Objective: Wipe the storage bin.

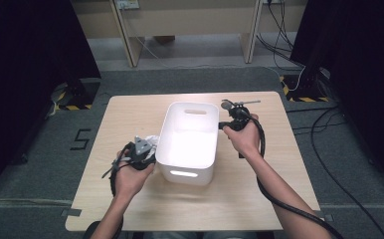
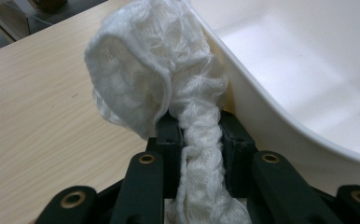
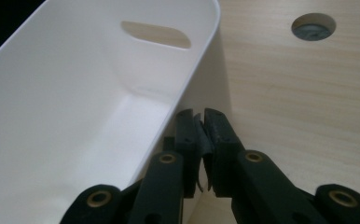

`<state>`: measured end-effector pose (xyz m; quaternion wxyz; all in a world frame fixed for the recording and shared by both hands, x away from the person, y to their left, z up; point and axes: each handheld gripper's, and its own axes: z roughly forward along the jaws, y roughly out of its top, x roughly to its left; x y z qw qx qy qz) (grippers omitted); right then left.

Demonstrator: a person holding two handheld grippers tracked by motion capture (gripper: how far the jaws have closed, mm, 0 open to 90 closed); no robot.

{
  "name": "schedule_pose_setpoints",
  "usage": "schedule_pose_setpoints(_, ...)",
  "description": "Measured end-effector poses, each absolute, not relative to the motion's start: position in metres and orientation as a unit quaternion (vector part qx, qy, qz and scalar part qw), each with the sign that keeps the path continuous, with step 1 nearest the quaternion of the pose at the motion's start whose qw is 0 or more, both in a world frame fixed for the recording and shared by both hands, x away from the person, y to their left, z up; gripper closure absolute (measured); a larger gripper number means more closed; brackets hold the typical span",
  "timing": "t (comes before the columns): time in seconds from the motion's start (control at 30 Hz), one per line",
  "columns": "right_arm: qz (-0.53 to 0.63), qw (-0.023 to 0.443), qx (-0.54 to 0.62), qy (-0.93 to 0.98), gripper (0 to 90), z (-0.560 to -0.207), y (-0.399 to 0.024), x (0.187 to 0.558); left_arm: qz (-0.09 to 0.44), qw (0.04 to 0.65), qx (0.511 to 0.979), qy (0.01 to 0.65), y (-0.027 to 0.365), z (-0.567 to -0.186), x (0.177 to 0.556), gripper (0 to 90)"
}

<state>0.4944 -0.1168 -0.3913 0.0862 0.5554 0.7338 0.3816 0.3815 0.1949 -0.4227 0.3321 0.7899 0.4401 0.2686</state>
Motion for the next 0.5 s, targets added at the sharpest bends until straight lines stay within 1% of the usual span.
schedule_pose_setpoints(0.1,0.368,0.102,0.566,0.73,82.5,-0.39,-0.119,0.506,0.266,0.332,0.795,0.432,0.184,-0.423,0.389,72.8)
schedule_pose_setpoints(0.2,0.372,0.107,0.567,0.728,80.6,-0.387,-0.128,0.502,0.263,0.335,0.8,0.423,0.185,-0.422,0.388,72.7)
schedule_pose_setpoints(0.3,0.383,0.112,0.556,0.729,79.6,-0.382,-0.139,0.484,0.254,0.336,0.809,0.41,0.191,-0.422,0.377,72.7)
schedule_pose_setpoints(0.5,0.415,0.113,0.532,0.729,76.9,-0.372,-0.152,0.443,0.248,0.345,0.819,0.384,0.194,-0.421,0.333,72.7)
